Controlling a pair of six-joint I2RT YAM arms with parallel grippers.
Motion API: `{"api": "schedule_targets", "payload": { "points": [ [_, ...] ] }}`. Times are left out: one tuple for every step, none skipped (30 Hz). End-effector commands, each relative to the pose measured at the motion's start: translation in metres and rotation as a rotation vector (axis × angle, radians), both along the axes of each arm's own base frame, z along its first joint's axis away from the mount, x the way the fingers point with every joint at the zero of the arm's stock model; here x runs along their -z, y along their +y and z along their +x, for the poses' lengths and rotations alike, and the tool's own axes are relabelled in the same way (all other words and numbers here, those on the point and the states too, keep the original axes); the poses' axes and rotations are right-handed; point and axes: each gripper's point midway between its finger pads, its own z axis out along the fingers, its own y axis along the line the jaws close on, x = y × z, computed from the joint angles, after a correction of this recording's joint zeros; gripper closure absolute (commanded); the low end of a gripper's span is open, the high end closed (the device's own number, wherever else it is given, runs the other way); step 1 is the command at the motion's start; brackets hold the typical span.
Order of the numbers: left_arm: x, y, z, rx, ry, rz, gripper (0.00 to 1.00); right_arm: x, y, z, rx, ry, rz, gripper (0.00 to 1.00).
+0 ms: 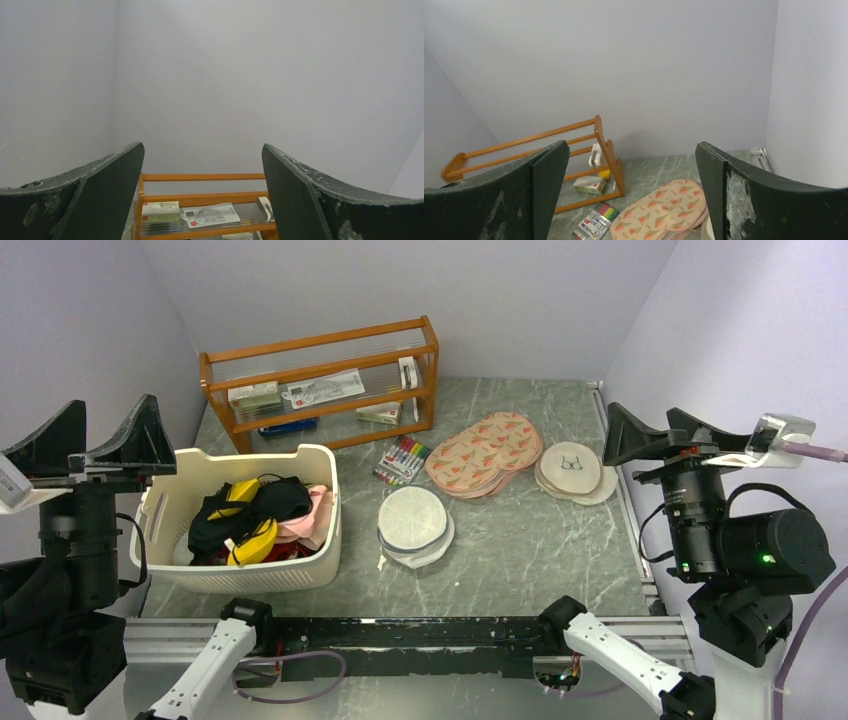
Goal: Unzip the laundry bag and remove the bra
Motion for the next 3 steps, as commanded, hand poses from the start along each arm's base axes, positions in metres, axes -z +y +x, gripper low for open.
{"api": "schedule_targets", "payload": {
  "points": [
    [0.0026,-0.0034,0.007,0.01,0.026,0.004,0.01,0.0056,-0.0115,0.0023,0.067,0.014,0.016,0.0],
    [0.0035,-0.004,0.0085,0.012,0.031,0.004,0.01,0.007,-0.0139,0.003,0.082,0.016,0.02,0.0],
    [0.0037,-0.0046,0.0088,0.016,0.032,0.003,0.01,0.0084,-0.0155,0.0028,0.09,0.019,0.019,0.0]
  ]
}}
